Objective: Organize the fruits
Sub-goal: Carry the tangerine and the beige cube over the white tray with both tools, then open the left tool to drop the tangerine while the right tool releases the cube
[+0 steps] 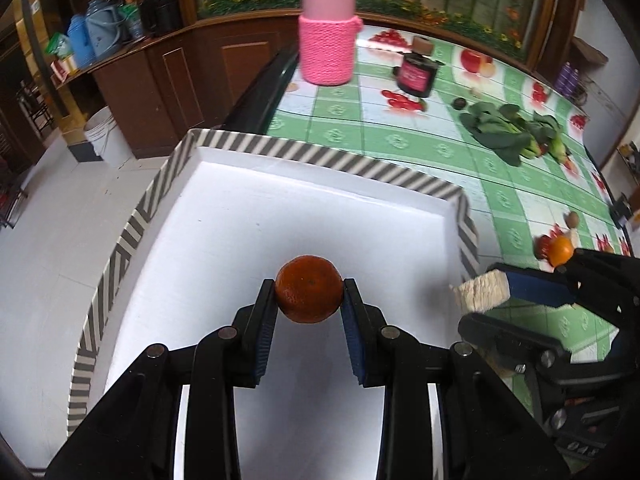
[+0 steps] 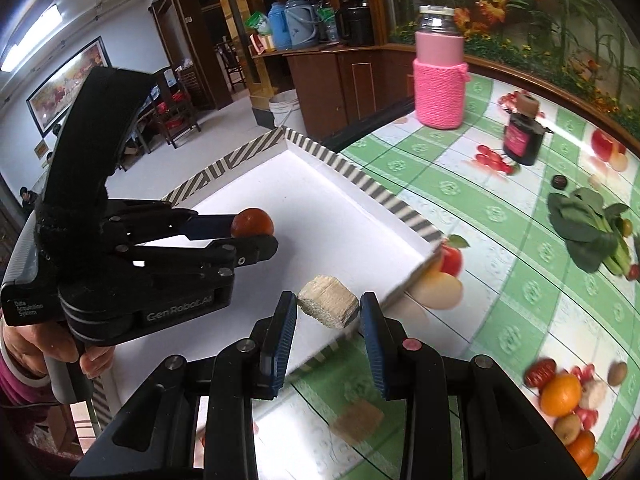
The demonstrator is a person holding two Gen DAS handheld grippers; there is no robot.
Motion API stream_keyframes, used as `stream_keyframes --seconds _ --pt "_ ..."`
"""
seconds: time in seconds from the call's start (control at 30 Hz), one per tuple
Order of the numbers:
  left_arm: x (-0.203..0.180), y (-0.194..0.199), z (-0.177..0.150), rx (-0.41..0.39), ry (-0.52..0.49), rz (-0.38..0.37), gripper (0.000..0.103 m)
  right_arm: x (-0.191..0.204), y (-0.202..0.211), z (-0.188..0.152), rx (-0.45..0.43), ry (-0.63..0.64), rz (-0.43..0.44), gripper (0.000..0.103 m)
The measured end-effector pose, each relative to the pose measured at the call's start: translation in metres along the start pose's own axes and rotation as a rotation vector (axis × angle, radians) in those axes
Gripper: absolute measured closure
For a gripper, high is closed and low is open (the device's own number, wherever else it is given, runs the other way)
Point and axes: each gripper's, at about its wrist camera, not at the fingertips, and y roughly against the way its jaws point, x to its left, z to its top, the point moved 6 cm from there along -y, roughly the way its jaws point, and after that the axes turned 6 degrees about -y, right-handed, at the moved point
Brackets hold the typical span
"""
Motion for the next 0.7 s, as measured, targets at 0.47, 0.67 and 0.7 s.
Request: stream_keyframes --seconds 0.47,0.67,0.7 --pt "0.019 -0.025 0.002 0.042 0.037 0.043 0.073 0.016 -0.039 0.011 0.056 0.043 0.008 0.070" --pt "0.021 -0.025 0.003 0.035 0.040 0.053 0.073 0.017 -0.049 0.011 0.076 0.054 0.004 0.070" --pt "0.021 -0.025 0.003 0.035 0.042 0.053 0.073 0.018 -0.050 0.011 0.079 0.057 0.001 0.069"
